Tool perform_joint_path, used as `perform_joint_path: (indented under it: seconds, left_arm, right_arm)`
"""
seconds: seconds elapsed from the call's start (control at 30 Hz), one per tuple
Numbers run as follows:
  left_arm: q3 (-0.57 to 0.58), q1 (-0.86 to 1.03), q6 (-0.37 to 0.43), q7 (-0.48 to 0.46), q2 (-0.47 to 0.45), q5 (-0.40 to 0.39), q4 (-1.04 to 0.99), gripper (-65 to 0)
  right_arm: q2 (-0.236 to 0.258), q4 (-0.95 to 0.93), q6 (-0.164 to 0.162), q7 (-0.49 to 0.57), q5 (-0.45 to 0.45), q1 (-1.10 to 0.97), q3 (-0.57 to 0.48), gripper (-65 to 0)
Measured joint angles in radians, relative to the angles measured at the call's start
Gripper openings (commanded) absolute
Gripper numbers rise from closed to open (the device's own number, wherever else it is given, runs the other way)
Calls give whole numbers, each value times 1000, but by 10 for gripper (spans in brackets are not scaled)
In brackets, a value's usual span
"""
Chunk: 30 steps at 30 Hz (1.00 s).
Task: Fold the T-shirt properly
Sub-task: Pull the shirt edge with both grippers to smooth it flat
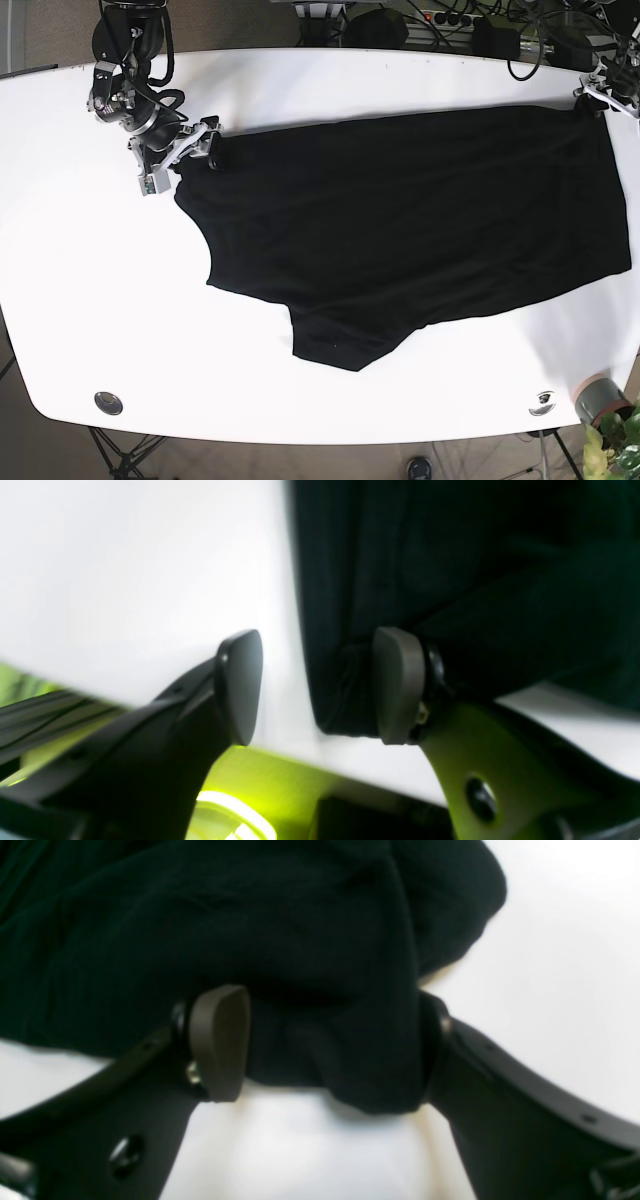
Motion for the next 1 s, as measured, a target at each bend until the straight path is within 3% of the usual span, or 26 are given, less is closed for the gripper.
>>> perform_joint_path:
  seconds: [0.2, 0.27, 0.33, 0.5, 0.7, 0.8, 1.0]
  left_arm:
    - [16, -2, 1, 0, -2, 4, 0, -325]
    - [56, 0, 7, -8, -9, 4, 0, -328]
    - [93, -4, 7, -16, -16, 3, 2, -368]
    - [149, -5, 1, -26, -16, -11, 5, -599]
    - [153, -2, -3, -30, -16, -19, 7, -626]
    - [152, 11, -3, -31, -17, -19, 10, -626]
    - [153, 100, 0, -6, -41, 2, 69, -626]
  right_arm:
    - [2, 0, 0, 0, 0, 0, 0, -224]
    - [2, 0, 0, 0, 0, 0, 0, -252]
    - [2, -2, -1, 0, 0, 1, 0, -331]
    - [2, -6, -2, -13, -8, 0, 0, -634]
    - [2, -6, 1, -23, -7, -6, 3, -631]
    - [2, -6, 34, -24, -8, -12, 7, -629]
    - [-4, 8, 52, -15, 15, -79, 81, -629]
